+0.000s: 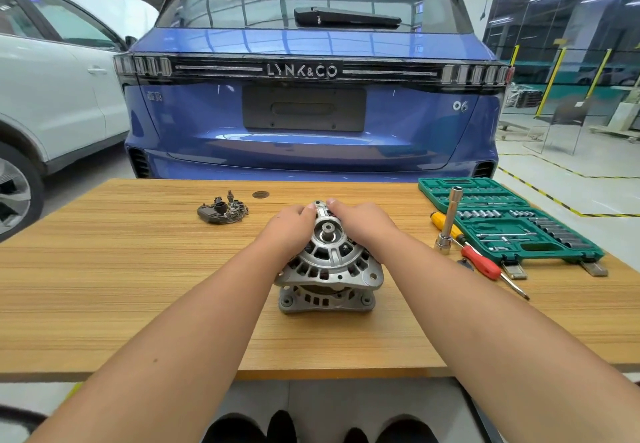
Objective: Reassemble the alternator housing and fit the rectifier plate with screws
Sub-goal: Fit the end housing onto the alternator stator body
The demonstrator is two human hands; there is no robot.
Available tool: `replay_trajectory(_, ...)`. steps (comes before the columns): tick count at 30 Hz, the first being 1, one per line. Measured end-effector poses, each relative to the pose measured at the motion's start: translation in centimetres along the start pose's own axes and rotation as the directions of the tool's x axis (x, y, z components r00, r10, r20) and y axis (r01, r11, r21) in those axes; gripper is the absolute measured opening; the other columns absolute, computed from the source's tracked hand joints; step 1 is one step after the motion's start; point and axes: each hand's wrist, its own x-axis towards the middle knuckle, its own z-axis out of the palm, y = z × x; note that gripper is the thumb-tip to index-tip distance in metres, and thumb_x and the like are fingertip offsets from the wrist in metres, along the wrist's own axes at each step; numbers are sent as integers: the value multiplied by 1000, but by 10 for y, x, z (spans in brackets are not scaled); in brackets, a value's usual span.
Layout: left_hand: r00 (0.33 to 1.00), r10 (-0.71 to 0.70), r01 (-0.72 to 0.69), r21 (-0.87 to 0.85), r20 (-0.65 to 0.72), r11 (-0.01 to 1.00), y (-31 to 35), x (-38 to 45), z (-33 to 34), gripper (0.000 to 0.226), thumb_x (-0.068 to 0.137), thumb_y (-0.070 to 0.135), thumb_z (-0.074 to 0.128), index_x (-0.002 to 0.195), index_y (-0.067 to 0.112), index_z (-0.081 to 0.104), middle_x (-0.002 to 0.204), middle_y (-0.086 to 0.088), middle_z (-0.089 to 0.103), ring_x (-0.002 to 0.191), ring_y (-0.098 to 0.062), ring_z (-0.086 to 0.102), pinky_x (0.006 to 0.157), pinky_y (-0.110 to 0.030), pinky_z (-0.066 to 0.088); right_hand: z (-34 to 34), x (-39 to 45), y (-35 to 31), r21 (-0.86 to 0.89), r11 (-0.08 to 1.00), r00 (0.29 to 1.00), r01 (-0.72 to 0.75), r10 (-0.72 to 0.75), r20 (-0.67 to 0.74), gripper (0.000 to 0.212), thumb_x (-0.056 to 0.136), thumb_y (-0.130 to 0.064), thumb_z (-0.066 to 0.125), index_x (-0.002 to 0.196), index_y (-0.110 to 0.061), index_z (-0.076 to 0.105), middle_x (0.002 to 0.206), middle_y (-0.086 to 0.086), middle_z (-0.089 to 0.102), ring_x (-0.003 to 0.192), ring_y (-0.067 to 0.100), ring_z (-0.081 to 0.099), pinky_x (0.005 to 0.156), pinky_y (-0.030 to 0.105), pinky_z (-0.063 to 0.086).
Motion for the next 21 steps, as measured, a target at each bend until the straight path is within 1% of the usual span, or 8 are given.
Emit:
replay_trajectory(4, 1000, 3, -2, 33, -7, 999, 1, 2, -1, 51, 108, 47, 27, 146, 22, 51, 127, -7, 63, 101, -22, 54, 82, -36, 40, 2, 1, -2, 15, 1000, 1000, 8, -8, -5, 74, 88, -73, 50, 119, -8, 63, 90, 7, 74, 87, 26, 72, 84, 41, 57)
replay_trajectory(6, 1000, 3, -2, 44, -11, 999, 1, 3, -1, 52, 109, 47, 27, 147, 23, 51, 124, -6, 62, 99, -21, 53, 81, -35, 39, 2, 3, -2, 17, 1000, 1000, 15, -15, -5, 72, 88, -73, 51, 116, -8, 64, 90, 7, 75, 87, 26, 73, 84, 42, 58)
replay_trajectory(8, 999, 17, -15, 70, -32, 997, 0, 3, 2, 51, 108, 46, 26, 146, 23, 52, 130, -6, 63, 100, -20, 52, 81, -36, 39, 1, 4, 0, 25, 1000, 1000, 18, -18, 1, 71, 87, -73, 51, 112, -9, 66, 89, 7, 76, 86, 26, 73, 85, 43, 59)
replay_trajectory(11, 995, 51, -44, 85, -86, 995, -3, 0, 9, 52, 108, 48, 25, 141, 23, 55, 128, -4, 65, 105, -22, 57, 84, -39, 45, 0, 5, 3, 14, 999, 999, 37, -37, 24, 70, 85, -74, 50, 104, -11, 70, 88, 6, 77, 86, 27, 74, 86, 45, 59)
replay_trajectory(13, 993, 38, -32, 50, -108, 998, -5, -4, 12, 52, 107, 49, 25, 141, 24, 56, 128, -4, 65, 111, -25, 59, 91, -43, 48, -1, 5, 3, 1, 998, 997, 68, -68, 39, 70, 85, -75, 49, 99, -10, 73, 85, 5, 77, 86, 30, 74, 83, 41, 58)
replay_trajectory(15, 994, 5, -5, -1, -112, 1000, -5, -6, 12, 53, 106, 50, 26, 141, 23, 56, 129, -4, 65, 113, -26, 59, 93, -44, 49, -3, 5, 1, -32, 996, 995, 87, -86, 44, 71, 85, -75, 49, 102, -10, 72, 83, 3, 74, 83, 30, 72, 77, 38, 55)
replay_trajectory(18, 994, -33, 31, -20, -108, 999, -4, -4, 11, 52, 106, 51, 27, 136, 22, 59, 116, -3, 68, 102, -23, 63, 80, -39, 49, -4, 9, -2, -68, 994, 996, 85, -82, 45, 72, 84, -76, 49, 110, -11, 67, 93, 5, 73, 85, 27, 68, 68, 35, 50)
replay_trajectory(21, 994, -24, 25, 8, -105, 1000, -4, -2, 11, 52, 106, 51, 27, 133, 22, 61, 105, 0, 67, 90, -17, 61, 68, -33, 42, -3, 10, 0, -93, 993, 997, 76, -73, 34, 60, 83, -77, 48, 101, -20, 52, 89, 4, 68, 78, 25, 65, 60, 32, 42)
